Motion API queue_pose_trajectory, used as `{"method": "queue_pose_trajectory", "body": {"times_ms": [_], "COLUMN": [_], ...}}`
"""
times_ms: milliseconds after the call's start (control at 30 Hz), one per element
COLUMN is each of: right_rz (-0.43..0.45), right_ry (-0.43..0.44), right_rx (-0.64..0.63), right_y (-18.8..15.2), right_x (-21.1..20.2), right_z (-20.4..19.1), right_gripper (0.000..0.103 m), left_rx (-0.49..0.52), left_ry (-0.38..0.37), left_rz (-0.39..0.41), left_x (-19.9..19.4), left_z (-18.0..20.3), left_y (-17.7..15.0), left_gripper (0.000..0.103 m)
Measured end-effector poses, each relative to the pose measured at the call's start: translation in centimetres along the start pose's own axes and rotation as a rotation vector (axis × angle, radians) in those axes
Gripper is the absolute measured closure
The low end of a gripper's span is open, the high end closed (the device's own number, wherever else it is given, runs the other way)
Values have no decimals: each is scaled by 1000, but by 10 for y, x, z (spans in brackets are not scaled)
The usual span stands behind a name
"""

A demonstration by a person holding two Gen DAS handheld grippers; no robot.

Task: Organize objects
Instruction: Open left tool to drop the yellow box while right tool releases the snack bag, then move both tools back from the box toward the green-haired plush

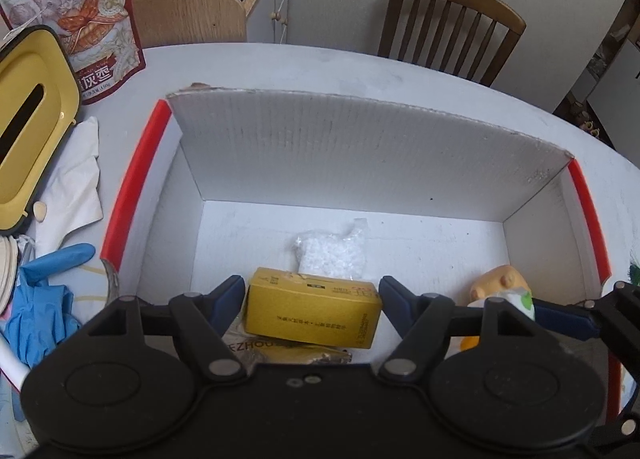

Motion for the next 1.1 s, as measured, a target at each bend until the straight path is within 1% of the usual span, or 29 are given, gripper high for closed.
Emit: {"method": "queue_pose_trajectory", "body": {"times_ms": [267,667,800,967,1100], "right_rz": [48,149,184,233,267], "right_ry": [-3,36,46,65,79], "right_rx": [21,59,71,78,91], "right_y": [0,-7,-14,-24,-34], "right_x": [-24,-77,-97,-124,-143], "right_z": [4,5,6,8,11], "right_gripper": [28,28,28,28,28], "left_rx": [-19,-9,6,13,20], "left_ry": [-11,-24,-31,-42,-56], "left_rz": [41,117,146,185,211], "left_x": [-18,-57,-73,-96,-113], "left_z": [-1,6,12,20,30], "left_y": [0,-8,-14,-21,-27], "left_gripper": [28,24,24,20,20]}}
Point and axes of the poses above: each gripper's, at about its wrist camera, not at the fingertips, and x roughly the way its jaws point, z to its right, y to its top, the point moved 3 cm from there along x, roughly the way its jaws point, and after that the axes turned 11 degrees about y, right-handed, at the moved point
